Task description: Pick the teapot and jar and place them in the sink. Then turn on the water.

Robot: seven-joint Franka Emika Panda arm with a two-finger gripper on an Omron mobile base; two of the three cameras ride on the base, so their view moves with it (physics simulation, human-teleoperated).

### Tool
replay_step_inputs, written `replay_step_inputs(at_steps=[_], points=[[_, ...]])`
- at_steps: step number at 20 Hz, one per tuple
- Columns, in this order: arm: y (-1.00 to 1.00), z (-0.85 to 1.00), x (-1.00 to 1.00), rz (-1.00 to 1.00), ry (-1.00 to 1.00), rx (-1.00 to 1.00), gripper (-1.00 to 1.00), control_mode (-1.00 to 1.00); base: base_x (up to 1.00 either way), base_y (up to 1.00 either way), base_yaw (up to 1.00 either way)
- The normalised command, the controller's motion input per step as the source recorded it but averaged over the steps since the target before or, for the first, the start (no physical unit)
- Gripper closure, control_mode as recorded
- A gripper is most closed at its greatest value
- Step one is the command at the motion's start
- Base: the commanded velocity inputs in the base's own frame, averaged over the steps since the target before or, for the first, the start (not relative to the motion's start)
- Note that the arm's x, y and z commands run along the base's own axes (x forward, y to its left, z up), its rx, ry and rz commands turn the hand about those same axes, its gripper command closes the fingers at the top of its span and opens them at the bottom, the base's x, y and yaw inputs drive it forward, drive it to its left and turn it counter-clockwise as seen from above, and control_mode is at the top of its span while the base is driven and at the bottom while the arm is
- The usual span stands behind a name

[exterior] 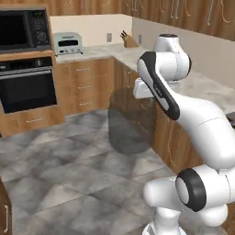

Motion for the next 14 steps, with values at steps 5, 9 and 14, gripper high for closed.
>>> replay_step_inputs(at_steps=[5,9,14], points=[[0.00,0.00,0.00,0.00,0.00,0.00,1.00,1.00,-0.02,0.00,-0.89],[0.00,0.00,0.00,0.00,0.00,0.00,1.00,1.00,-0.01,0.00,-0.85],[0.00,0.00,0.00,0.00,0.00,0.00,1.00,1.00,-0.06,0.00,-0.83]])
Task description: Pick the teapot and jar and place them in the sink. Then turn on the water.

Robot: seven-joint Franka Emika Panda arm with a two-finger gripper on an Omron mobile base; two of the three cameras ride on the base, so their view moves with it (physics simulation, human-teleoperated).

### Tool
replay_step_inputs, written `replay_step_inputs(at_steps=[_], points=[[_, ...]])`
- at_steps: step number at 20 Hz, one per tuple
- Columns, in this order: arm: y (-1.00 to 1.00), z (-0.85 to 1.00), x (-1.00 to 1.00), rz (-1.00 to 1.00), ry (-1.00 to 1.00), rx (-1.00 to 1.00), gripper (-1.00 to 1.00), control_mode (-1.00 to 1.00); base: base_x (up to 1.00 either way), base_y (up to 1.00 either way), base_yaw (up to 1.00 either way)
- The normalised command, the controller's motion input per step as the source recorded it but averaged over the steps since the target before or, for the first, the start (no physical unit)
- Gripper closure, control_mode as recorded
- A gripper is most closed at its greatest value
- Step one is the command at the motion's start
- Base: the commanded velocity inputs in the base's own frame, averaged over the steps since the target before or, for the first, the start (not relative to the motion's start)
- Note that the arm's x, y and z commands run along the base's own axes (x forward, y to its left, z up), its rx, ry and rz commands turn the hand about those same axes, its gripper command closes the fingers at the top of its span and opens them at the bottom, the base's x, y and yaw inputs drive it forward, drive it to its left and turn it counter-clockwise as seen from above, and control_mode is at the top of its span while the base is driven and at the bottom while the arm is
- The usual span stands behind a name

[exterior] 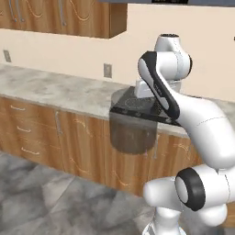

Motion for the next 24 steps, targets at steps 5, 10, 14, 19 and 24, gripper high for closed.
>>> replay_step_inputs(at_steps=[5,10,14,19,24], points=[[0.00,0.00,0.00,0.00,0.00,0.00,1.00,1.00,-0.08,-0.06,-0.82],[0.00,0.00,0.00,0.00,0.00,0.00,1.00,1.00,-0.03,-0.21,-0.75],[0.00,0.00,0.00,0.00,0.00,0.00,1.00,1.00,-0.04,-0.35,-0.69],[0.00,0.00,0.00,0.00,0.00,0.00,1.00,1.00,0.00,-0.36,-0.64],[0.00,0.00,0.00,0.00,0.00,0.00,1.00,1.00,-0.02,-0.40,-0.63]])
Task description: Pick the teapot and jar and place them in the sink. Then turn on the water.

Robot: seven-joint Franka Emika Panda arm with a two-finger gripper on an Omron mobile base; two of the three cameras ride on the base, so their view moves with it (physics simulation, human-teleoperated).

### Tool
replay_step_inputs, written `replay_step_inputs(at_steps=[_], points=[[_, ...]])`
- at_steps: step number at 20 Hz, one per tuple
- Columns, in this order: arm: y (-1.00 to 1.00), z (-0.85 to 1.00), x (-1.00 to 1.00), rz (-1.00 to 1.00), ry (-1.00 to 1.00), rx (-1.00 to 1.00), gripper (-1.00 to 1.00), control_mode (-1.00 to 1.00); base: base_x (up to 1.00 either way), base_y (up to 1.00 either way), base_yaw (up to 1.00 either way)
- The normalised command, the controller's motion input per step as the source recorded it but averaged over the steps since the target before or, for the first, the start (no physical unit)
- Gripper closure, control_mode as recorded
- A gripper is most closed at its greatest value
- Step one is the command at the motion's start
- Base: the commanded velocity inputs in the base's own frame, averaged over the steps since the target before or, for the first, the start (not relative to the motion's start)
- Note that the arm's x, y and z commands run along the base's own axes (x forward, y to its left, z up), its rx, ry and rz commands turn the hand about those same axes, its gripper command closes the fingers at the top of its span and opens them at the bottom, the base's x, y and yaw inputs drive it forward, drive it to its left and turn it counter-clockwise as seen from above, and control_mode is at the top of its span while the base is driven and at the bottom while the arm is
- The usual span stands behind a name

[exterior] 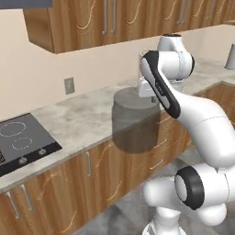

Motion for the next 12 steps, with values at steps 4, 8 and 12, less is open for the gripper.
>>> replay_step_inputs(at_steps=[4,8,12], points=[[0.00,0.00,0.00,0.00,0.00,0.00,1.00,1.00,0.00,-0.41,-0.60],[0.00,0.00,0.00,0.00,0.00,0.00,1.00,1.00,0.00,-0.31,-0.58],[0.00,0.00,0.00,0.00,0.00,0.00,1.00,1.00,0.00,-0.13,-0.66]])
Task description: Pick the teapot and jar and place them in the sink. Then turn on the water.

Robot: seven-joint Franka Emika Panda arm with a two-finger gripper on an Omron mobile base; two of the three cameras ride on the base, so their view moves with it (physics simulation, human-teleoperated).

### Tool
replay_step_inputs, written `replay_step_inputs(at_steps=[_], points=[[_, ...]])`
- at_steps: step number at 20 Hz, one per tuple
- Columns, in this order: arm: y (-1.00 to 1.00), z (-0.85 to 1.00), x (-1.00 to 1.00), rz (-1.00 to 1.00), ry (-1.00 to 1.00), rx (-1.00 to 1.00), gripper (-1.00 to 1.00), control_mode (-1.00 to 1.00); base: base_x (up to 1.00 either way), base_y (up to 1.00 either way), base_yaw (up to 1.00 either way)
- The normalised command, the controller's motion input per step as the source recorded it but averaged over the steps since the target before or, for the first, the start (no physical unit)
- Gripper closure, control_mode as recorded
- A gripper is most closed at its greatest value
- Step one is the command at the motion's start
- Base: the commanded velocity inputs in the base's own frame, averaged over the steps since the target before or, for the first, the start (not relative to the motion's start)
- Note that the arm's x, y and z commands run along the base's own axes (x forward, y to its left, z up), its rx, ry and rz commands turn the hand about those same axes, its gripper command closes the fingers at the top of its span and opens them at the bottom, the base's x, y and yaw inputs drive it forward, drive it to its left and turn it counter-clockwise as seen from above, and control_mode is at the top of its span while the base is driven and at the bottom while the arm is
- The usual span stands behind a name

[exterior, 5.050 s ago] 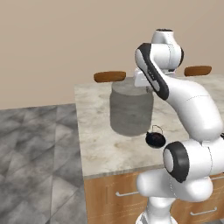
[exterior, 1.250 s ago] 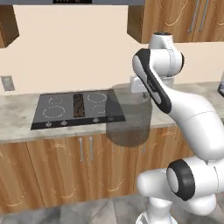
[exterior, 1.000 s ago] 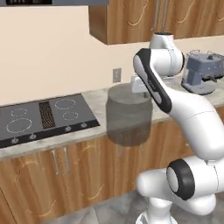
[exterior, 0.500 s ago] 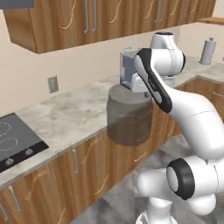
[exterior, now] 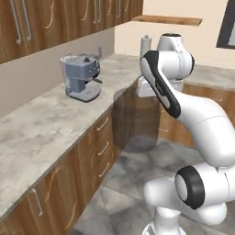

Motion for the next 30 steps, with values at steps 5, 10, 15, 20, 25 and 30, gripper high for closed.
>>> replay_step_inputs(at_steps=[5,10,15,20,25,30], points=[[0.00,0.00,0.00,0.00,0.00,0.00,1.00,1.00,0.00,0.00,-0.75],[0.00,0.00,0.00,0.00,0.00,0.00,1.00,1.00,0.10,0.06,-0.63],[0.00,0.00,0.00,0.00,0.00,0.00,1.00,1.00,0.63,0.01,-0.20],[0.00,0.00,0.00,0.00,0.00,0.00,1.00,1.00,0.89,0.00,-0.09],[0.00,0.00,0.00,0.00,0.00,0.00,1.00,1.00,0.91,-0.01,-0.03],[0.00,0.00,0.00,0.00,0.00,0.00,1.00,1.00,0.87,-0.10,0.00]])
